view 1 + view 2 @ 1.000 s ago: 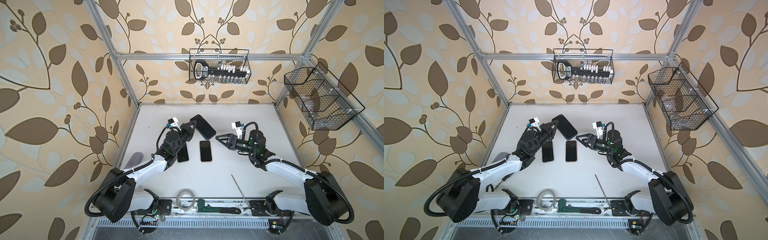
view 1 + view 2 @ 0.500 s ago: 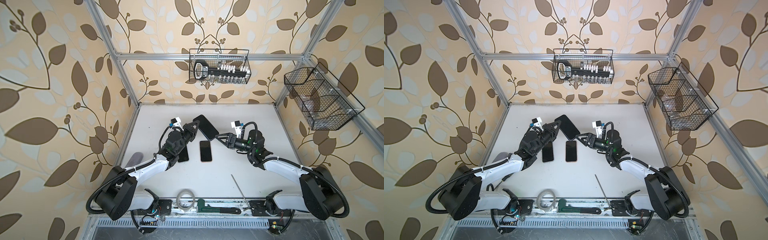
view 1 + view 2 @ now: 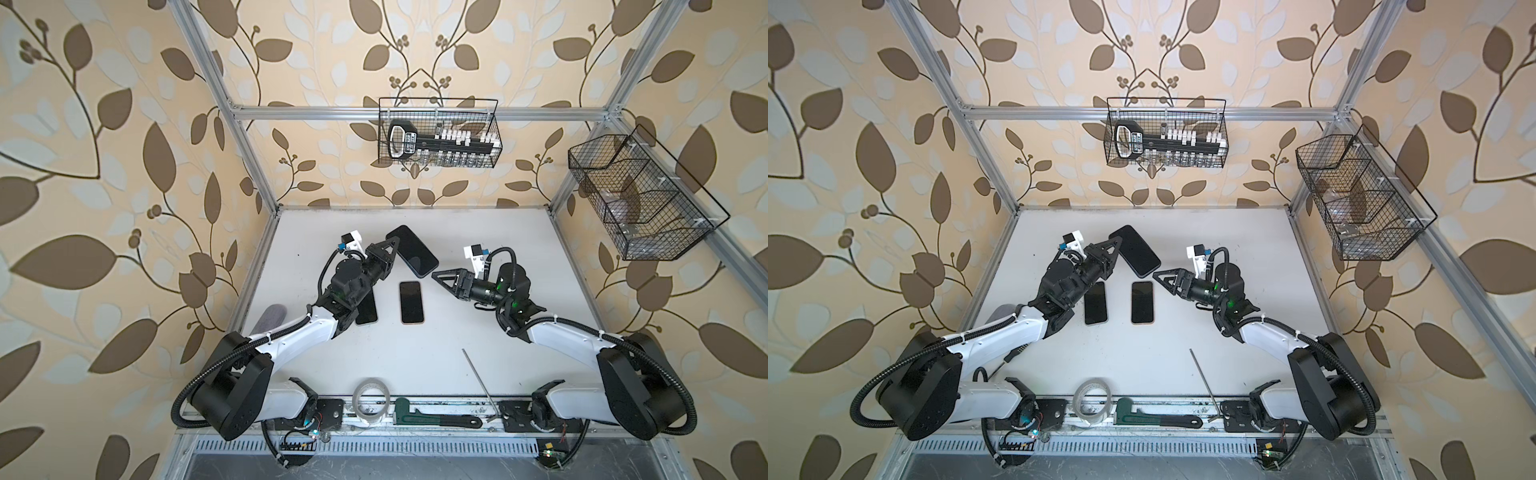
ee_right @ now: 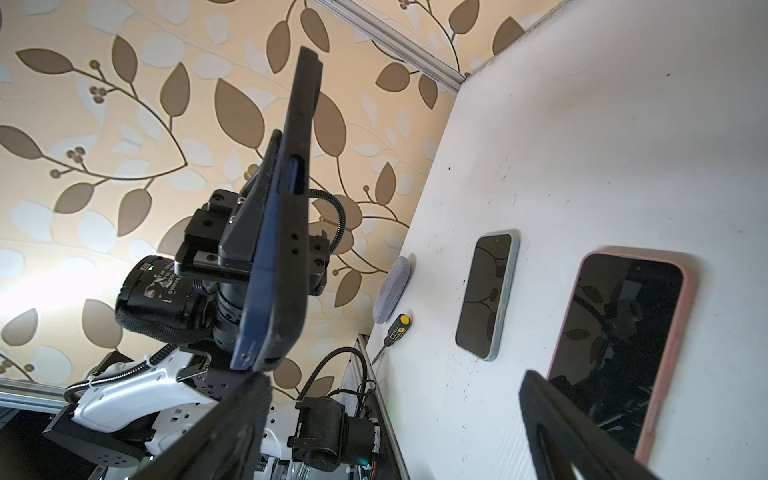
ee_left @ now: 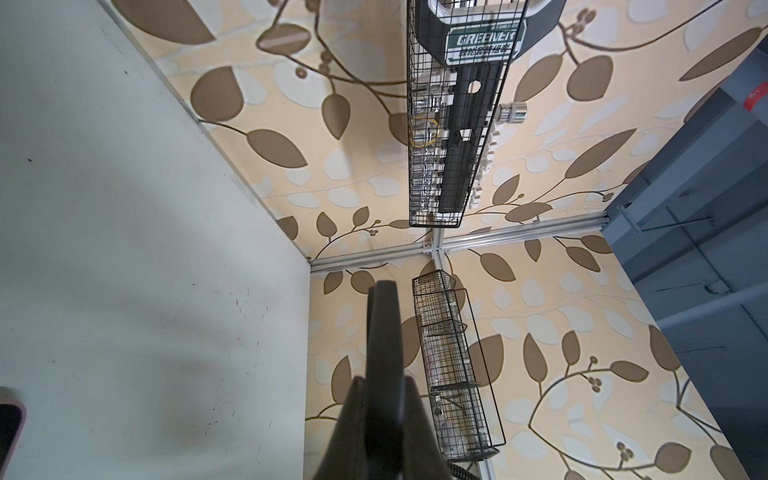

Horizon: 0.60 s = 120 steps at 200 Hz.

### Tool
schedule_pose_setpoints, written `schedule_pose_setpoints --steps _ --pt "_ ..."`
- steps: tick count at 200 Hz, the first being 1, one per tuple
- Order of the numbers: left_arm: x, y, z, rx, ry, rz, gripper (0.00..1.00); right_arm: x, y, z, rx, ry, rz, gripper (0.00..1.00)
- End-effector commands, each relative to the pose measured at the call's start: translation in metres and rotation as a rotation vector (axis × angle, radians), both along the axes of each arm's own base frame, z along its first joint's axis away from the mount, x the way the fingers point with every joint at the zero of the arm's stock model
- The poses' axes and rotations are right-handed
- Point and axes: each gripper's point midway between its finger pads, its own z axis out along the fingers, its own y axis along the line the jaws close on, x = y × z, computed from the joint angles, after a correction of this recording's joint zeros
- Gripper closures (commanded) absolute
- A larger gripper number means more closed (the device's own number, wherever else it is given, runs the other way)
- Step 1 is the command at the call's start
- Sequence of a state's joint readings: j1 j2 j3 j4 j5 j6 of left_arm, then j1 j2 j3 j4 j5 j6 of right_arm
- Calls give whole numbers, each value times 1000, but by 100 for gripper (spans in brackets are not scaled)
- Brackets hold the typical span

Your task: Take the phone out of the phone case

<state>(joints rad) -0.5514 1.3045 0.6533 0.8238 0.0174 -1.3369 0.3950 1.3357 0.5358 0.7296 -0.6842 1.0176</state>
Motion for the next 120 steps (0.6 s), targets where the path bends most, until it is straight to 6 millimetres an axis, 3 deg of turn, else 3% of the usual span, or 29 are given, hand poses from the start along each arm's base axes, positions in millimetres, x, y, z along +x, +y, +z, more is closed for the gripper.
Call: schedule_pose_setpoints --steps 1,120 --pt "-7 -2 56 -89 -139 -11 100 -1 -1 10 33 -31 3 7" --pt "-11 -9 62 -132 -142 -44 100 10 0 9 52 -32 3 8"
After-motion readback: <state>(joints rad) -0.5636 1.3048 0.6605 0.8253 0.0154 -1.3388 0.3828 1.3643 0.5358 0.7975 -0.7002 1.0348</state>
